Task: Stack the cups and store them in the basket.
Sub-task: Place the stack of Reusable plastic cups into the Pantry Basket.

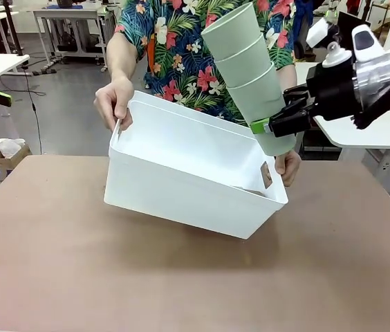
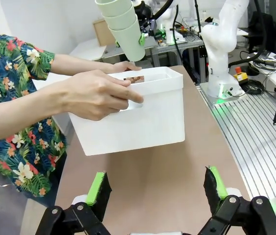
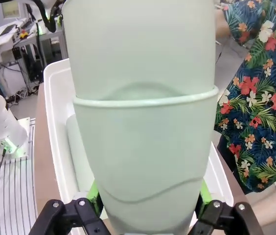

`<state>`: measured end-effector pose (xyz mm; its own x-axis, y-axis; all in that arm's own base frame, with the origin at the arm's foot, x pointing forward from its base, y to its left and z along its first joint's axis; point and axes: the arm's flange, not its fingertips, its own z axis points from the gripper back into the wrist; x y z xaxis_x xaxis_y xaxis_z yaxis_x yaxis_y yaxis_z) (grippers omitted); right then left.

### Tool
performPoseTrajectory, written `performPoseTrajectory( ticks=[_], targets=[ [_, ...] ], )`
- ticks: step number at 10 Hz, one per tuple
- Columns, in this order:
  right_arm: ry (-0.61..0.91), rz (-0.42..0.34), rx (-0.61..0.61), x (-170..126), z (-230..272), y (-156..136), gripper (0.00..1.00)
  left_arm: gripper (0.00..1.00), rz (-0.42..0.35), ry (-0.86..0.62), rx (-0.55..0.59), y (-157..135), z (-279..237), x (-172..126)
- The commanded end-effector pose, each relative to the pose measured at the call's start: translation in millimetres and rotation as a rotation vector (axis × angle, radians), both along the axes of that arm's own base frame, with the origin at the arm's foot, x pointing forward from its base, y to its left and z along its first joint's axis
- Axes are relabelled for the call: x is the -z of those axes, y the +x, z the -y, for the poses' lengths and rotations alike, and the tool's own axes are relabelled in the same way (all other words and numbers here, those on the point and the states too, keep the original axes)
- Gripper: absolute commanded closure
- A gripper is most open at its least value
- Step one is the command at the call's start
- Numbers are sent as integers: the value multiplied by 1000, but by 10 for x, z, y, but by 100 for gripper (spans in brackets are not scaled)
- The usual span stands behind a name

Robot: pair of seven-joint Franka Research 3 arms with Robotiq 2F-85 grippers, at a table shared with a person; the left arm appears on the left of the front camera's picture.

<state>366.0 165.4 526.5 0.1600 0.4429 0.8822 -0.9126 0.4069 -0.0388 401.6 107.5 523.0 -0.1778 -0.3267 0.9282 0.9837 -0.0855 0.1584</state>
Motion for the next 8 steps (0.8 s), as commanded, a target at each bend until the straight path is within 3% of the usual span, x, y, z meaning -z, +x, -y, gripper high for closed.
performPoseTrajectory(
  ticks=[1, 4, 8],
  targets=[
    [-4, 21, 8, -40, 14, -46, 15, 0, -9, 10, -7, -28, 18, -9],
    [4, 5, 0, -17, 5, -20, 15, 0, -9, 10, -7, -28, 18, -9],
    [-146, -33, -37, 20, -420, 339, 15, 0, -9, 10, -7, -28, 18, -9]
  ],
)
